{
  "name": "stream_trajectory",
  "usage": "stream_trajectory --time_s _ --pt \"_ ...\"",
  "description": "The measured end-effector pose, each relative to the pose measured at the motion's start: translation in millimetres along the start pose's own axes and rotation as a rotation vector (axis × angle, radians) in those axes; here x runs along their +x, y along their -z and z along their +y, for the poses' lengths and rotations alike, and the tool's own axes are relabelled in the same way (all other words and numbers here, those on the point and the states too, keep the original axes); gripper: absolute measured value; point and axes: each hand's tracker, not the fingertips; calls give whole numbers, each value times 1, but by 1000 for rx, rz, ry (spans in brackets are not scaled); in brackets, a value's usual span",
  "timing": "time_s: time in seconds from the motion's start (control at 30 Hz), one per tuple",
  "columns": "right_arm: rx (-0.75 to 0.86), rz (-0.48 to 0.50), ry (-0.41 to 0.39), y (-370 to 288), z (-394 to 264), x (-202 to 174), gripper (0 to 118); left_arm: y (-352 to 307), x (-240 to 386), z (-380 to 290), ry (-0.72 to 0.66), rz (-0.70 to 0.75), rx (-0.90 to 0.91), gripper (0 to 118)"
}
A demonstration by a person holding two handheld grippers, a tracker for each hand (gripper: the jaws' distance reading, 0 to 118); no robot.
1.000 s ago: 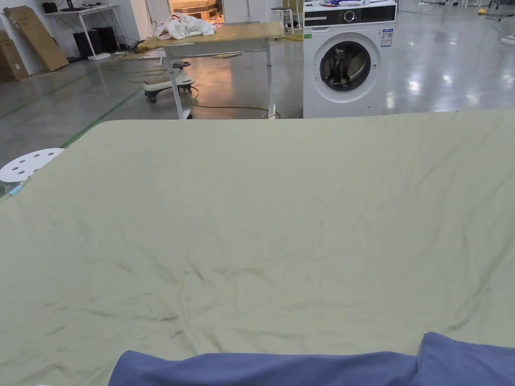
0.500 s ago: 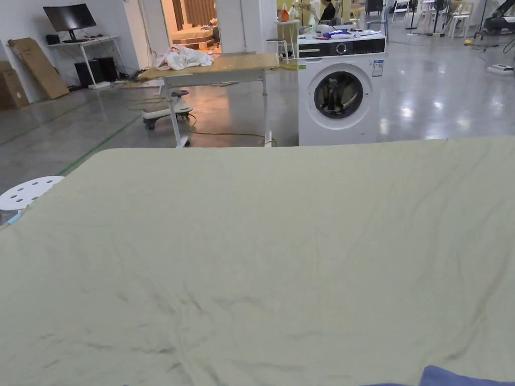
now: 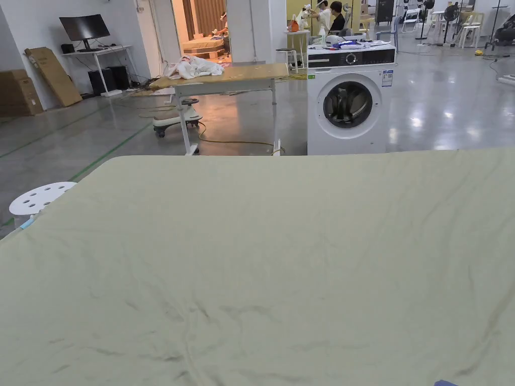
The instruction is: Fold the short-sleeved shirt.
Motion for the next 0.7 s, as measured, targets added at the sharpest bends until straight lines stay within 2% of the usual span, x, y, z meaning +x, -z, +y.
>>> stream_trajectory --time_s 0.27,0.3,0.33,0.37,0.4,0.43,0.57,0.63,0.7 --pt "6 5 42 -1 2 3 0 12 -12 -5 -91 -48 -25 0" --pt "5 2 41 -1 1 4 0 18 -18 -9 -122 -57 -51 8" --pt "4 1 43 -3 0 5 0 23 -26 -15 -188 -67 -59 33" --pt "1 2 45 -4 0 7 0 31 -38 -25 -260 -65 -86 63" --pt "-3 2 49 -5 -1 9 0 41 -49 -34 -320 -67 -129 86" --pt "-7 0 53 -6 -3 11 0 54 -59 -48 -392 -87 -208 94" --pt "-30 -8 105 -8 -5 14 0 99 -96 -119 -586 -134 -342 94" --pt "-42 -9 130 -8 -5 15 0 117 -106 -152 -569 -59 -450 94" --pt "-51 -17 138 -9 -6 16 0 136 -106 -166 -630 -103 -458 94"
